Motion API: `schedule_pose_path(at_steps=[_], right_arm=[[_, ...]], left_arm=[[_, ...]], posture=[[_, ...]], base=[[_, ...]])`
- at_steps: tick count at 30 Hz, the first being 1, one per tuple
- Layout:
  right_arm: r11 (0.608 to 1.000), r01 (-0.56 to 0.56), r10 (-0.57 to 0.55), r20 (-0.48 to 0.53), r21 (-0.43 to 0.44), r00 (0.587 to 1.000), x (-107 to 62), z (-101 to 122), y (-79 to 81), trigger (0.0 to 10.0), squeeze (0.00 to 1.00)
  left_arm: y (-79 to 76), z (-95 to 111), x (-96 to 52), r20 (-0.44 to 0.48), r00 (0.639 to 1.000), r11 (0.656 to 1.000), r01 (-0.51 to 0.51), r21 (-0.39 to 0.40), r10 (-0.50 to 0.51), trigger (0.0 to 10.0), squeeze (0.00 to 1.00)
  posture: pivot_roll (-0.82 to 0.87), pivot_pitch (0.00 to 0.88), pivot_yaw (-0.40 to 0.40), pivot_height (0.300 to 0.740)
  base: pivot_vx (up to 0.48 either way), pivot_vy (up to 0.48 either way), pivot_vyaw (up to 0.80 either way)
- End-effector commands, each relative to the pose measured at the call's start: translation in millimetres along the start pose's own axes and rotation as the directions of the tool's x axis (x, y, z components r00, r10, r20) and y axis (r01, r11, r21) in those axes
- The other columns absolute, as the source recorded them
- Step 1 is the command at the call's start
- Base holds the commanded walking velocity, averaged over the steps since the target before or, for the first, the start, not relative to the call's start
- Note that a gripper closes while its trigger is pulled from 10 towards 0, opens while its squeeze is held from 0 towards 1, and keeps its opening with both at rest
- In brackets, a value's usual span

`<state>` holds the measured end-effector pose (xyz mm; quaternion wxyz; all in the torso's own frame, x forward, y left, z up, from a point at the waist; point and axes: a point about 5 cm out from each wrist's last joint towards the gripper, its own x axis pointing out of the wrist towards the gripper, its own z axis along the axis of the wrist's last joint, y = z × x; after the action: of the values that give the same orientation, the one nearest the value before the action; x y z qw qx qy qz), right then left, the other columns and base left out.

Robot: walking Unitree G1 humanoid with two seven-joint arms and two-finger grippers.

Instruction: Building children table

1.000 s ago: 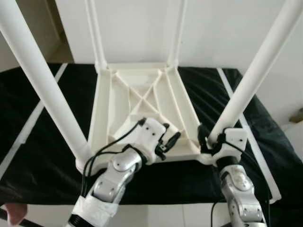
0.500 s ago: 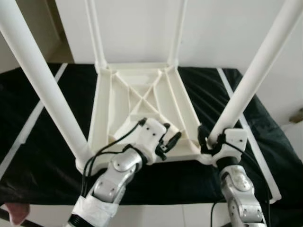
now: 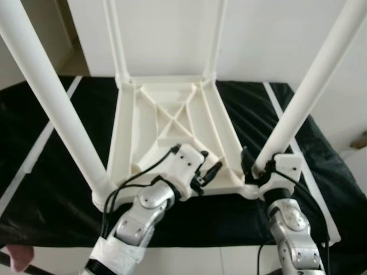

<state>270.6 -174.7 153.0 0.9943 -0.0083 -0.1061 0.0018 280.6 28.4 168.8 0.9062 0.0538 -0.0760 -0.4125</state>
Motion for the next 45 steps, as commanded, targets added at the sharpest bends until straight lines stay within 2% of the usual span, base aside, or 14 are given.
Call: schedule_pose_path(at_steps=[1, 8, 16, 30, 34, 37, 45], right_arm=[[1.000, 0.004, -0.004, -0.001, -0.010, 1.000, -0.8, 1, -3.0, 10.0, 0.00], [1.000, 0.013, -0.013, -0.006, -0.011, 1.000, -4.3, 1, -2.9, 10.0, 0.00], [1.000, 0.014, -0.014, -0.006, -0.011, 1.000, -2.3, -1, -2.2, 10.0, 0.00], [1.000, 0.006, -0.006, 0.006, -0.027, 1.000, 0.2, 1, -7.3, 10.0, 0.00], [1.000, 0.011, -0.011, -0.002, -0.028, 1.000, 0.5, -2, -8.0, 10.0, 0.00], [1.000, 0.011, -0.011, -0.005, -0.026, 1.000, 0.2, -3, -7.8, 10.0, 0.00], [1.000, 0.010, -0.010, -0.006, -0.028, 1.000, -2.6, -4, -7.6, 10.0, 0.00]], left_arm=[[-6.4, 1, 2.4, 0.005, 0.996, 0.996, 0.091, 0.009, -0.091, 10.0, 0.00], [-5.8, -1, 0.0, -0.003, 0.996, 0.996, 0.086, 0.003, -0.086, 10.0, 0.00], [1.0, -1, 0.8, -0.001, 0.997, 0.997, 0.080, 0.019, -0.080, 10.0, 0.00], [-1.9, -3, 1.6, -0.001, 0.996, 0.996, 0.085, 0.040, -0.085, 10.0, 0.00], [7.4, -2, 1.0, -0.006, 0.997, 0.994, 0.071, 0.080, -0.071, 10.0, 0.00], [8.7, -3, 0.6, -0.010, 0.998, 0.994, 0.062, 0.086, -0.061, 10.0, 0.00], [3.1, -5, -3.2, -0.009, 0.998, 0.994, 0.063, 0.091, -0.062, 10.0, 0.00]], posture=[[-0.14, 0.093, -0.033, 0.740], [-0.13, 0.112, -0.027, 0.740], [-0.13, 0.085, -0.033, 0.740], [-0.14, 0.059, -0.027, 0.740], [-0.13, 0.048, -0.022, 0.740], [-0.13, 0.046, -0.021, 0.740], [-0.12, 0.050, -0.018, 0.740]], base=[[0.000, 0.000, 0.00], [0.000, 0.000, 0.00], [0.000, 0.000, 0.00], [0.000, 0.000, 0.00], [0.000, 0.000, 0.00], [0.000, 0.000, 0.00], [0.000, 0.000, 0.00]])
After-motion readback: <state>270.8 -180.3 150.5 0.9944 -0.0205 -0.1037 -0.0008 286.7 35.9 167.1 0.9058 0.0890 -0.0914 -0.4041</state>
